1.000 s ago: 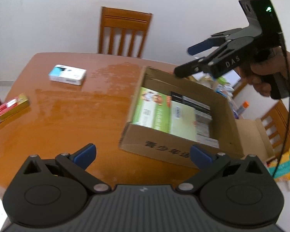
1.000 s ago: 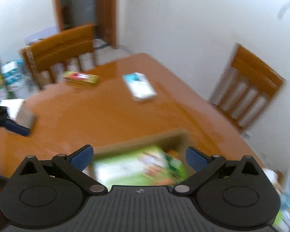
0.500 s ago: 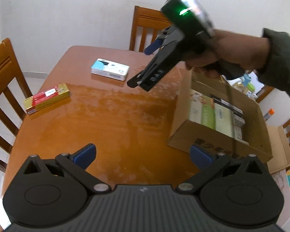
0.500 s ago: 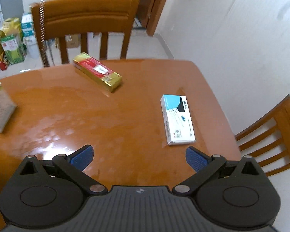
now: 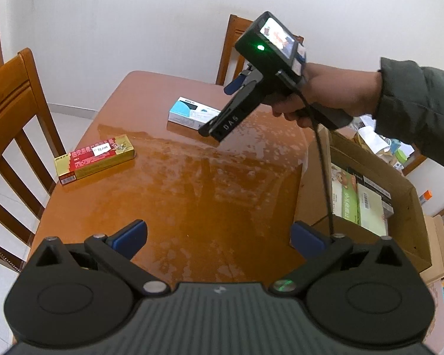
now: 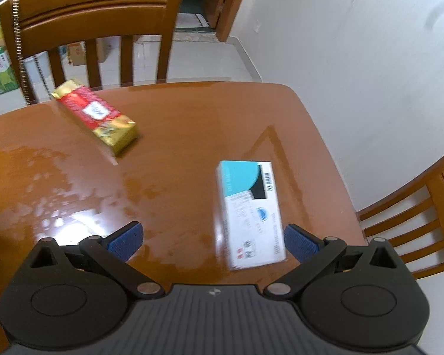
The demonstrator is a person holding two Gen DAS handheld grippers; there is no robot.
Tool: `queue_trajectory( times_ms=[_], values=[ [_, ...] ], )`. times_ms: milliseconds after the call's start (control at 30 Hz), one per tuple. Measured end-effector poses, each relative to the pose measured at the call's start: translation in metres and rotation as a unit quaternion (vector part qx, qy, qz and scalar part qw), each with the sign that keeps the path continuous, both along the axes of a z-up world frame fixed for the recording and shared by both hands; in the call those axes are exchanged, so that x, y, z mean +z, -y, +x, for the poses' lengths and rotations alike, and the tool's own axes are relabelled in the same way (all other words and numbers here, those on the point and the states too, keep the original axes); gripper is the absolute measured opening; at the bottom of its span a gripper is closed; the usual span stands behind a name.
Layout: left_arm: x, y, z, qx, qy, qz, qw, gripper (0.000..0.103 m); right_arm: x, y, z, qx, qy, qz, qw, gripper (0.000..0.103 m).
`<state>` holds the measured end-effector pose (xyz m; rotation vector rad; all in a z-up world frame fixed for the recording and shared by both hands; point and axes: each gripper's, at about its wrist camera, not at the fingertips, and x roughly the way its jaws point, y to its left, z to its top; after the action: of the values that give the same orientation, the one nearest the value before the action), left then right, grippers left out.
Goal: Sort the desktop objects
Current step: 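Move the right gripper to the white-and-teal medicine box on the table, then close the right gripper on the white-and-teal medicine box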
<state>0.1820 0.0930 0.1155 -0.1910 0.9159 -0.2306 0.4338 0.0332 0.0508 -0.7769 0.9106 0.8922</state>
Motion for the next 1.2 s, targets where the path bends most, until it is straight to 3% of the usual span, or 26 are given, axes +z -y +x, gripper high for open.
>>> queue_trajectory(
  times_ms=[267,500,767,900,933,1000,1033,1200],
  values=[
    [-0.003,-0.005,0.004,-0.011,-0.005,-0.004,0.9999,0.103,-0.028,-0.010,0.046,0.023,-0.033,-0.031,0.999,0.103],
    [0.009,-0.001,0.031,-0.004,0.051,-0.017,0.9985,0.103,-0.054,-0.014,0.077,0.023,-0.076,-0.040,0.996,0.103],
    [0.013,-0.007,0.066,0.021,0.075,-0.056,0.9954,0.103,-0.075,-0.015,0.090,0.016,-0.127,-0.033,0.991,0.102],
    [0.008,-0.013,0.085,0.038,0.061,-0.083,0.9940,0.103,-0.076,-0.014,0.090,0.007,-0.138,-0.015,0.990,0.101],
    [0.007,-0.014,0.089,0.042,0.057,-0.087,0.9937,0.103,-0.075,-0.014,0.089,0.007,-0.137,-0.013,0.990,0.099],
    [0.004,-0.016,0.094,0.051,0.052,-0.095,0.9928,0.103,-0.065,-0.014,0.085,0.013,-0.130,0.000,0.991,0.082],
    [0.003,-0.017,0.095,0.056,0.052,-0.098,0.9923,0.103,-0.063,-0.015,0.086,0.009,-0.130,0.001,0.991,0.067],
    [0.003,-0.014,0.094,0.058,0.053,-0.097,0.9921,0.103,-0.061,-0.018,0.083,0.003,-0.129,-0.013,0.992,0.067]
  ],
)
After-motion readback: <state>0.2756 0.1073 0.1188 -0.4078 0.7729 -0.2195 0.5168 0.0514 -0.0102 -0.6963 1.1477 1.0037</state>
